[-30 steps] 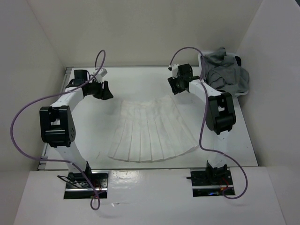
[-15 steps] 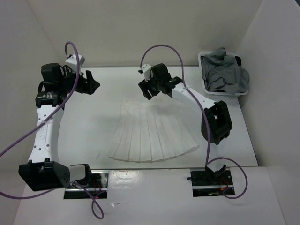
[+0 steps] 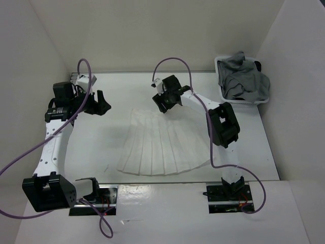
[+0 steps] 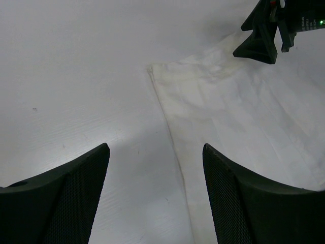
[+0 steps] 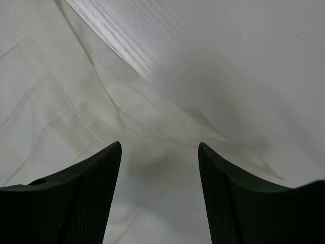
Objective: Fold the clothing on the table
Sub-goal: Flatten the skirt out
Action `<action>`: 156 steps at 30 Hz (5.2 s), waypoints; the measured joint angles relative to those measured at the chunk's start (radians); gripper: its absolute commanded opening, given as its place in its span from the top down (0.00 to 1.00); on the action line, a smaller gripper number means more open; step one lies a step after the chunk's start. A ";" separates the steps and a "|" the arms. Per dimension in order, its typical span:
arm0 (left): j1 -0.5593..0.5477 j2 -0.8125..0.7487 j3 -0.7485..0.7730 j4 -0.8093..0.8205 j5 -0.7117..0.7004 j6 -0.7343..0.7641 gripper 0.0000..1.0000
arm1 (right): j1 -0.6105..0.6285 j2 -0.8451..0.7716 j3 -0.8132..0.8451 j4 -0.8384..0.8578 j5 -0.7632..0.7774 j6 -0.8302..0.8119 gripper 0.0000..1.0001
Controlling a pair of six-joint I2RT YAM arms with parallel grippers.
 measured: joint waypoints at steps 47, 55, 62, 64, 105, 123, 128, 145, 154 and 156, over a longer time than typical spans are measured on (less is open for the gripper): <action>0.000 -0.019 -0.021 0.027 0.002 0.003 0.19 | 0.026 -0.009 -0.106 0.004 0.040 0.018 0.89; 0.000 -0.047 -0.040 0.033 0.010 0.003 0.19 | -0.002 -0.232 -0.238 0.163 0.046 0.087 0.65; 0.000 -0.055 -0.046 0.037 0.018 0.003 0.19 | -0.012 -0.115 -0.171 0.151 0.236 0.125 0.31; 0.000 -0.055 -0.046 0.037 0.018 0.003 0.19 | -0.008 -0.073 -0.152 0.119 0.274 0.130 0.31; 0.000 -0.054 -0.058 0.039 0.039 0.022 0.19 | 0.077 0.005 -0.132 0.003 0.062 0.048 0.29; 0.000 -0.054 -0.058 0.038 0.040 0.022 0.19 | -0.058 -0.074 -0.130 -0.058 -0.058 0.050 0.27; 0.000 -0.054 -0.058 0.038 0.040 0.022 0.19 | -0.047 -0.090 -0.130 -0.059 -0.070 0.050 0.27; 0.000 -0.045 -0.058 0.037 0.030 0.024 0.00 | 0.014 -0.038 -0.127 -0.079 -0.040 0.050 0.26; 0.000 -0.039 -0.058 0.037 -0.015 0.023 0.00 | 0.025 0.022 -0.066 -0.093 -0.016 0.051 0.26; 0.000 -0.039 -0.058 0.037 -0.026 0.022 0.00 | 0.034 0.036 -0.050 -0.098 -0.013 0.051 0.26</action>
